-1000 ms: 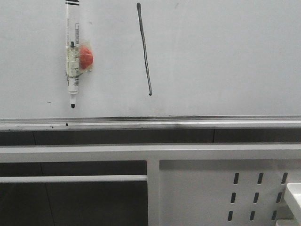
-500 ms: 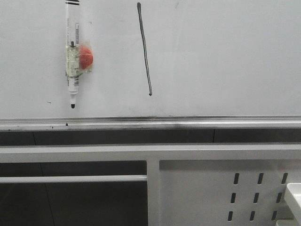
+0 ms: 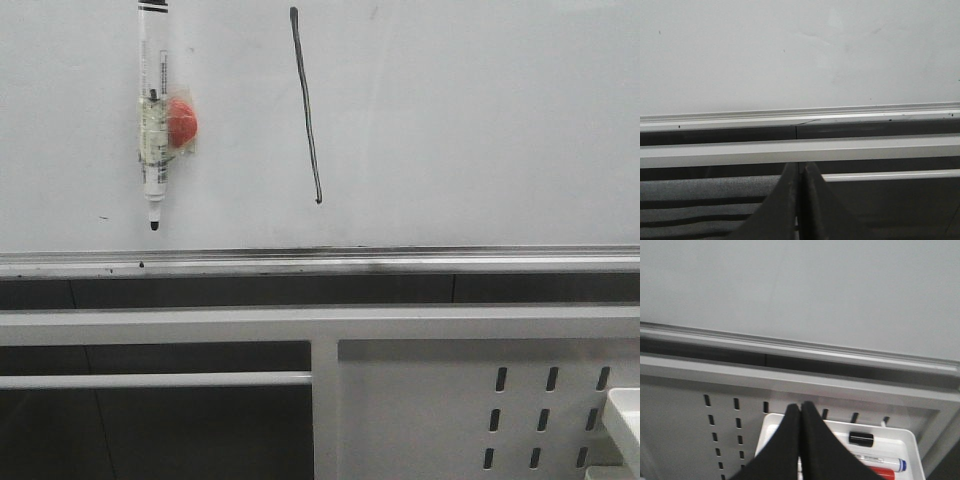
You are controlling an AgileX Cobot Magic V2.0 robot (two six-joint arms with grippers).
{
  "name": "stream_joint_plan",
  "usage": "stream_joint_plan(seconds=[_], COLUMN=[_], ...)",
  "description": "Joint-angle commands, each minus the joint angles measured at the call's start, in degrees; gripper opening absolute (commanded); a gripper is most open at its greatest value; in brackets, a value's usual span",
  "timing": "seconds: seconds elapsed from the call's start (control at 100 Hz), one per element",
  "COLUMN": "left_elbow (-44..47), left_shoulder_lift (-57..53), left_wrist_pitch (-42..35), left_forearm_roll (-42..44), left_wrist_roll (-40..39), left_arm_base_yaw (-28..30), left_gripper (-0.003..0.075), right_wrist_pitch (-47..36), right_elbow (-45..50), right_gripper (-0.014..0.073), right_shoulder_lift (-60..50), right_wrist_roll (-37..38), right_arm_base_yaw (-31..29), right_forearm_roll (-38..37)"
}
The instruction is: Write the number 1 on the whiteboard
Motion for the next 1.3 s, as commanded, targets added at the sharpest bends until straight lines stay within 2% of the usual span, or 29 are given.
stream_joint_plan(seconds=[0.0,1.29], left_elbow=[2.04,2.04], left_shoulder_lift=[-1.26,-1.26], left_wrist_pitch=[-2.96,-2.96], left_forearm_roll=[-0.74,-0.74], left_wrist_roll=[-0.1,-0.1], left_arm_base_yaw=[0.06,0.06], left_gripper=[-0.002,-0.002], right_wrist_pitch=[-0.73,-0.86], right_elbow=[0.71,0.71], right_gripper=[-0.0069,-0.0069], right_shoulder_lift=[-1.01,-1.01], right_wrist_roll=[-0.07,1.32], right_arm_base_yaw=[-2.23,-2.32], right_forearm_roll=[-0.35,-0.14])
